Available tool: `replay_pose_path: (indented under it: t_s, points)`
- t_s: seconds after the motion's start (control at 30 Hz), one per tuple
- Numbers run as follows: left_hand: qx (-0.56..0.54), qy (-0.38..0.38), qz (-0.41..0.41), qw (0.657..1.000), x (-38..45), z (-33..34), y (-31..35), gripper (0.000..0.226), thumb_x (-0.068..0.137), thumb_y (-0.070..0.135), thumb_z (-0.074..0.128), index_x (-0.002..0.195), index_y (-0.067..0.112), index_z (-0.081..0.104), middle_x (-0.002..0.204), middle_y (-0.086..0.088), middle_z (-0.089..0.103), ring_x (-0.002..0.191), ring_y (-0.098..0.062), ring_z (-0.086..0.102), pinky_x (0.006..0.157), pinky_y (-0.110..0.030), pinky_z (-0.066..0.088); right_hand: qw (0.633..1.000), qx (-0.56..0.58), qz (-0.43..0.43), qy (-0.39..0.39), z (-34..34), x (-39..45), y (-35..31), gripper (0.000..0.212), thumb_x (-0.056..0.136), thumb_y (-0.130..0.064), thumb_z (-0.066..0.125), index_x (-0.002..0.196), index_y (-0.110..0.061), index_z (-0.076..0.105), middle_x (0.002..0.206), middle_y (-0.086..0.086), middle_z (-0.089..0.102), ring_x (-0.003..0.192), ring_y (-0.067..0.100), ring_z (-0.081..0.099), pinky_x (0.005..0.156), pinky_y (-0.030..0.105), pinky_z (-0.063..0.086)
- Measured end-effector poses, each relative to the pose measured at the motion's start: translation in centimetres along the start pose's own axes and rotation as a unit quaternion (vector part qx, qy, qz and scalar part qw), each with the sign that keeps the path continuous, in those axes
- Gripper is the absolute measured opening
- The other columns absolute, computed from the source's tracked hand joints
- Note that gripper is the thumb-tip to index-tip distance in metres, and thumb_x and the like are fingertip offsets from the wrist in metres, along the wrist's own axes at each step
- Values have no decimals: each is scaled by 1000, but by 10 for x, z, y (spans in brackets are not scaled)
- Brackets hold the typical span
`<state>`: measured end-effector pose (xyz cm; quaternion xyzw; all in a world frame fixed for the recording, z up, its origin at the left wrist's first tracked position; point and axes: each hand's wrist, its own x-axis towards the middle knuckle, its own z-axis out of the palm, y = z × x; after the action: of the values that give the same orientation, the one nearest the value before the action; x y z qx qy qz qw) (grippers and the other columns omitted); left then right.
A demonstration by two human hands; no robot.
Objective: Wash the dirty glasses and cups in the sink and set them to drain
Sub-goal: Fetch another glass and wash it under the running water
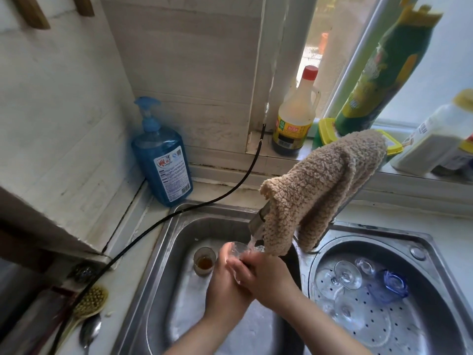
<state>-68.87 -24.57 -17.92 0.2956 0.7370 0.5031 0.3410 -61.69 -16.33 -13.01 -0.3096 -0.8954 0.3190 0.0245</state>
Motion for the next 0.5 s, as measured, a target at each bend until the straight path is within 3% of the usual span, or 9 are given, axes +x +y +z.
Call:
replay_pose_path:
  t_s: [0.07, 0.1, 0.2, 0.27, 0.33, 0.4, 0.5]
  points:
    - [-61, -68, -19, 996, 9, -11, 3, 67, 73, -3, 72, 128, 23, 42, 103, 5, 63, 80, -1, 64, 66, -20, 52, 998, 40, -21, -43, -10, -2, 8, 36, 91, -52, 50, 86, -21, 67, 86, -2, 68, 82, 11, 61, 78, 28, 44]
    - [-73, -119, -19, 990, 13, -20, 6, 74, 68, -6, 77, 129, 19, 41, 105, 3, 64, 81, 0, 66, 66, -20, 52, 996, 50, -43, -62, -16, -3, 16, 36, 88, -54, 53, 84, -22, 68, 86, -6, 68, 86, 7, 61, 81, 26, 44]
    - [-3, -188, 1, 982, 24, -40, 0, 90, 55, 20, 93, 127, 38, 41, 125, 16, 56, 111, 3, 57, 93, -23, 50, 984, -11, -153, -94, -30, -8, 41, 39, 85, -62, 52, 93, -29, 70, 103, -15, 69, 117, -6, 51, 99, 23, 40]
    - [15, -189, 0, 982, 26, -44, 2, 89, 55, 28, 92, 122, 50, 38, 129, 23, 49, 121, 3, 49, 100, -22, 44, 976, -70, -185, -89, -27, -11, 43, 41, 85, -64, 51, 99, -29, 68, 111, -16, 67, 124, -4, 46, 105, 27, 36]
    - [9, -163, 19, 986, 24, -36, 4, 86, 60, 20, 90, 121, 48, 37, 126, 23, 49, 116, 10, 49, 91, -9, 43, 983, -41, -156, -90, -24, -13, 27, 44, 82, -66, 52, 97, -28, 68, 102, -12, 69, 112, 3, 56, 103, 30, 38]
    - [19, -125, 34, 991, 20, -28, 5, 82, 65, 9, 85, 126, 36, 37, 123, 16, 51, 104, 16, 53, 81, -7, 45, 983, 84, -79, -145, -24, -10, 5, 42, 82, -61, 54, 98, -25, 68, 97, -6, 68, 97, 8, 61, 95, 28, 42]
    - [215, -49, 113, 969, 12, -16, -8, 92, 62, 28, 78, 140, 36, 30, 128, 18, 50, 114, -2, 55, 99, -28, 44, 936, 301, 74, -167, -14, -1, -4, 25, 94, -44, 46, 101, -26, 62, 102, -2, 64, 89, 6, 60, 82, 21, 46]
